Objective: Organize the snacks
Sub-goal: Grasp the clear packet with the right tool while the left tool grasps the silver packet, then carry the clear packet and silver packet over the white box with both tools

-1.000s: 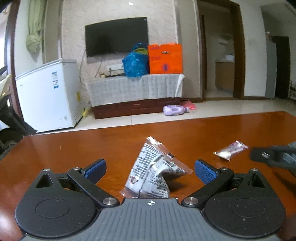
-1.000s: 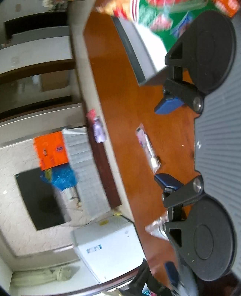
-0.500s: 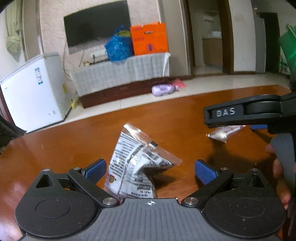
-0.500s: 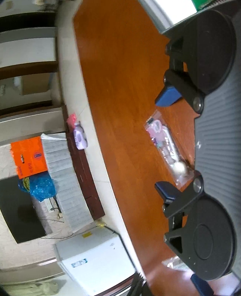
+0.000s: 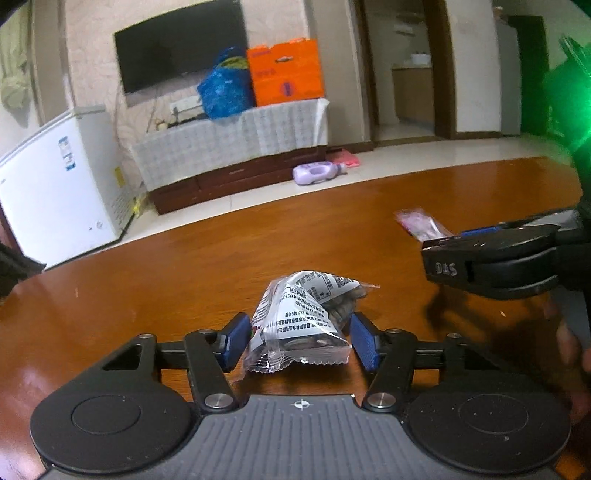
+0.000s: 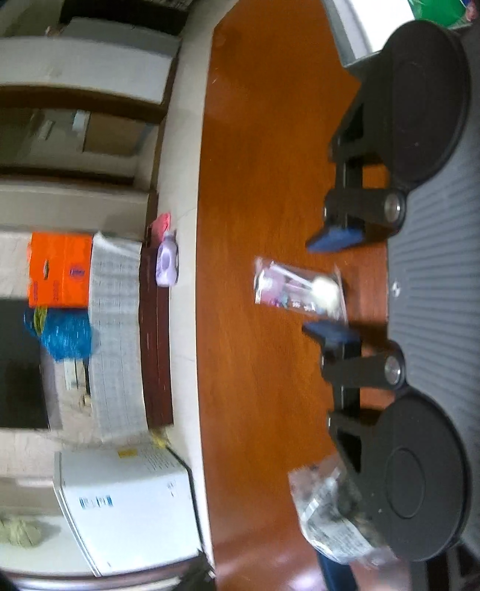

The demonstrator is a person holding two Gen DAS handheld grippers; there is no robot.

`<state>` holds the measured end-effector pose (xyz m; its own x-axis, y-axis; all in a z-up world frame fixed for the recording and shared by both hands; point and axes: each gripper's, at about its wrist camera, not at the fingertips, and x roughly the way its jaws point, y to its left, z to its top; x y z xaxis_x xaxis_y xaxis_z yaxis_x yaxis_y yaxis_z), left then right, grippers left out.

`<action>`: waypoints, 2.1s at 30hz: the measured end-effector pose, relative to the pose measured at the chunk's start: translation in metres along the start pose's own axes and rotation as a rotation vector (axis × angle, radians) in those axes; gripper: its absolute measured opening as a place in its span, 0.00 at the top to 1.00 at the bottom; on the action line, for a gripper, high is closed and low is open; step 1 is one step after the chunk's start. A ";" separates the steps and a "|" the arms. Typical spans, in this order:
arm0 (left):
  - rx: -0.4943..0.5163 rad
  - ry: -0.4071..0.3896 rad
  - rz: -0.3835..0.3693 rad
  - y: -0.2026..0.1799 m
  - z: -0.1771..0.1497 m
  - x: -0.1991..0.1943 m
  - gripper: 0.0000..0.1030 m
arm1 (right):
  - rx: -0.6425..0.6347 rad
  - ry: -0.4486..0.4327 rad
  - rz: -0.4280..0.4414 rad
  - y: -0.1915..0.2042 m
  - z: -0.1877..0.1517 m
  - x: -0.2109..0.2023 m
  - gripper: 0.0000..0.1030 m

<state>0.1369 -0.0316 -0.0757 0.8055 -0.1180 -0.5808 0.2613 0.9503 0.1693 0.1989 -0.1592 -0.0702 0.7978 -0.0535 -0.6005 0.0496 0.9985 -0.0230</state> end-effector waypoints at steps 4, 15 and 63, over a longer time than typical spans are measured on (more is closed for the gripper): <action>0.053 -0.006 -0.009 -0.011 -0.003 -0.007 0.44 | -0.017 -0.001 0.033 -0.002 -0.004 -0.007 0.70; 0.089 0.059 -0.029 -0.014 -0.001 -0.020 0.50 | -0.051 0.016 0.040 -0.003 -0.049 -0.072 0.70; 0.302 -0.219 -0.377 -0.212 -0.025 -0.174 0.54 | 0.203 -0.274 -0.144 -0.205 -0.184 -0.385 0.71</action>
<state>-0.0722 -0.2057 -0.0304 0.7098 -0.5237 -0.4710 0.6699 0.7085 0.2218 -0.2289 -0.3414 0.0185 0.9039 -0.2214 -0.3661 0.2689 0.9595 0.0837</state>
